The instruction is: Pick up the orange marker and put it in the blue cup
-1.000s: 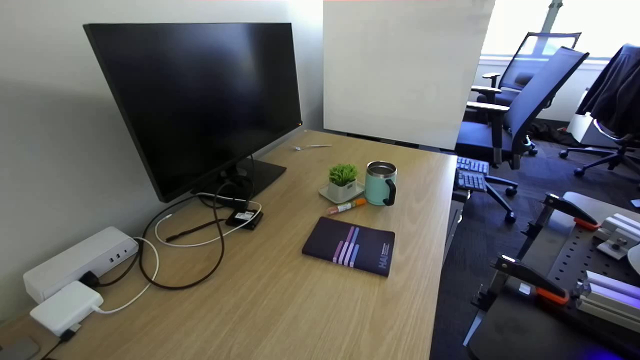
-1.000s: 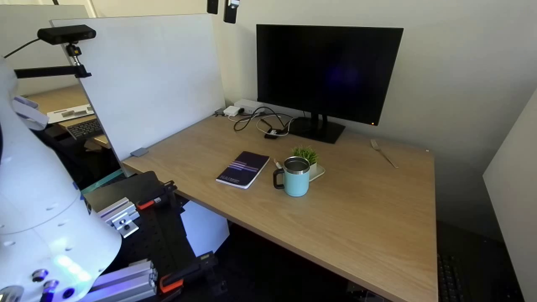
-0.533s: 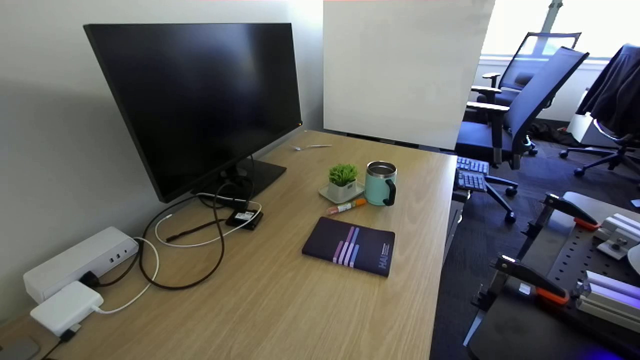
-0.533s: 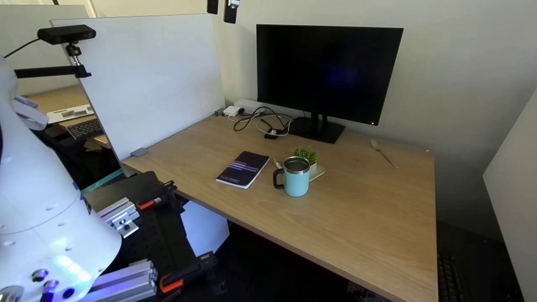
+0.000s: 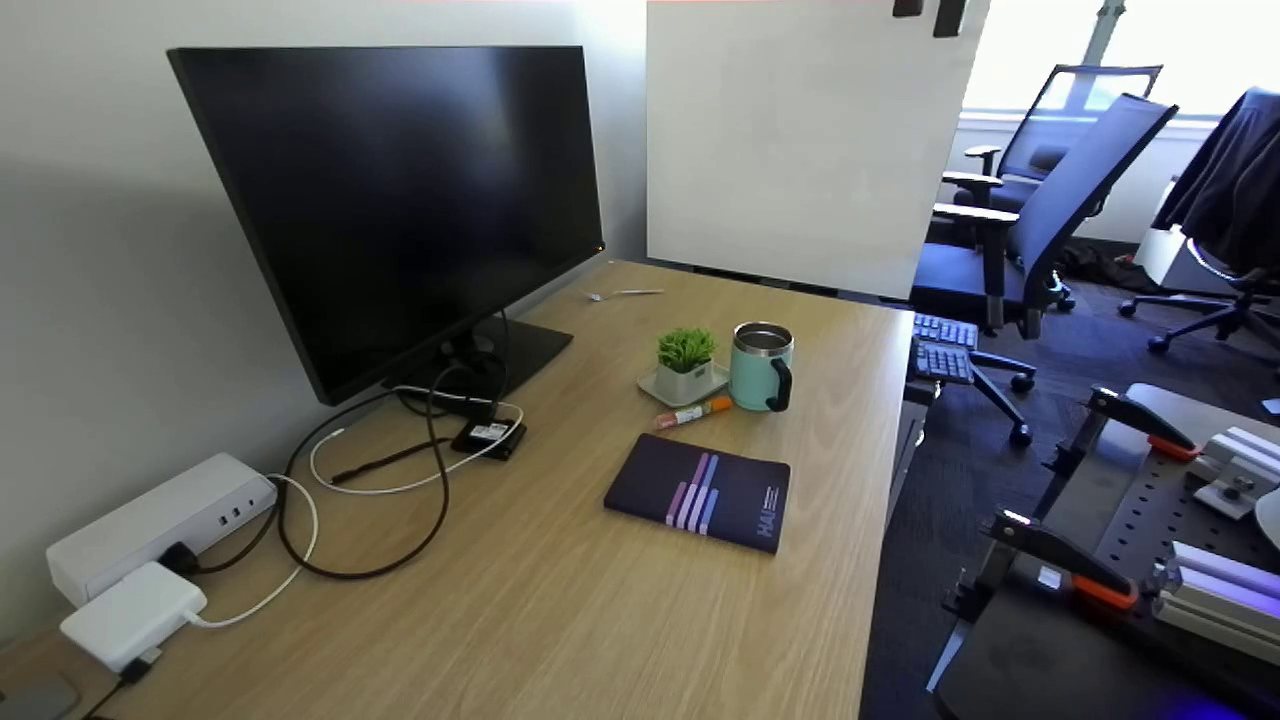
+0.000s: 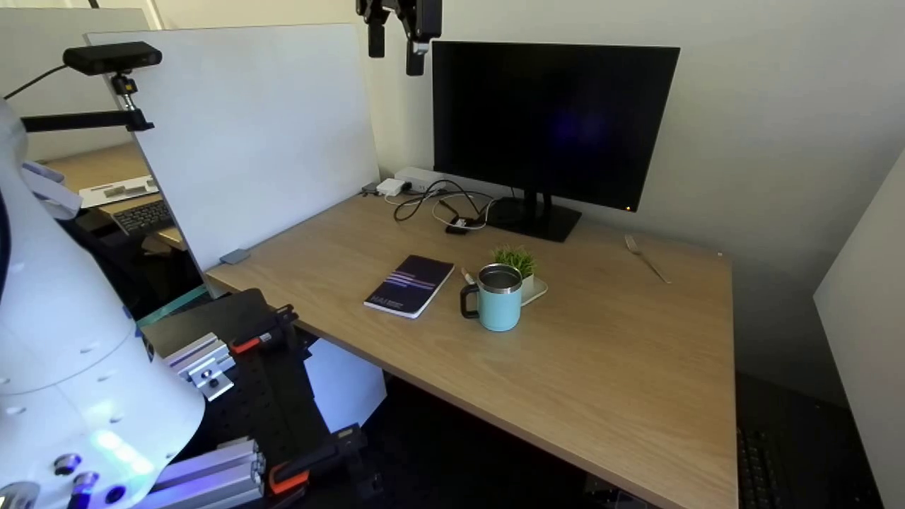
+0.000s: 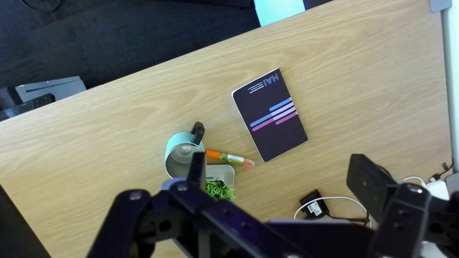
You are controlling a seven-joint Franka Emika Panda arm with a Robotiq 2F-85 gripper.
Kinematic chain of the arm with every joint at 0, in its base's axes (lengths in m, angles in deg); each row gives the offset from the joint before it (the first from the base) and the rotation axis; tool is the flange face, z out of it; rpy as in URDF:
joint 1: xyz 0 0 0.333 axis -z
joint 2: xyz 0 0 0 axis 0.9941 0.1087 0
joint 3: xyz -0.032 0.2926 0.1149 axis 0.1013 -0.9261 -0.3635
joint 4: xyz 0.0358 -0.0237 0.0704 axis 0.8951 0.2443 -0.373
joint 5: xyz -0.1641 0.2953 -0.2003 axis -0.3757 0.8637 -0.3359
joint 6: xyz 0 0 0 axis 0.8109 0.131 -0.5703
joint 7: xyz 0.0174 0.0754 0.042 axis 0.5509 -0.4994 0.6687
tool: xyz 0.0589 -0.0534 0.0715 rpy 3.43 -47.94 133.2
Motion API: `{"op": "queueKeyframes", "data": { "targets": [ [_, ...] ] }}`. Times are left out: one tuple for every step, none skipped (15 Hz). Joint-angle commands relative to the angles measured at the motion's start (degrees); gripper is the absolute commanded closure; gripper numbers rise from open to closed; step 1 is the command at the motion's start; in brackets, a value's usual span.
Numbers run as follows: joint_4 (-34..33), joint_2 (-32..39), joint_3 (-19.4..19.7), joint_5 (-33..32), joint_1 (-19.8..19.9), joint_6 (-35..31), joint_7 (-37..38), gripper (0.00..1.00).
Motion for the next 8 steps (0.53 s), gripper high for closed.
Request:
{"op": "queueKeyframes", "data": {
  "targets": [
    [3.10,1.03,-0.82,0.59,-1.35,-7.28,-4.19,0.00],
    [3.82,1.63,-1.17,0.50,-1.95,-9.23,-4.97,0.00],
    [4.57,2.35,-1.54,0.35,-2.57,-11.16,-5.76,0.00],
    [5.39,3.05,-1.83,0.29,-3.19,-13.39,-6.76,0.00],
    [6.00,4.28,-2.23,0.13,-3.69,-15.74,-7.31,0.00],
    [6.60,5.71,-2.56,0.05,-4.15,-18.18,-7.98,0.00],
    [7.05,7.28,-2.80,0.02,-4.59,-20.34,-8.84,0.00],
    [7.46,8.71,-3.00,0.09,-5.00,-22.43,-9.61,0.00]
  ]
}}
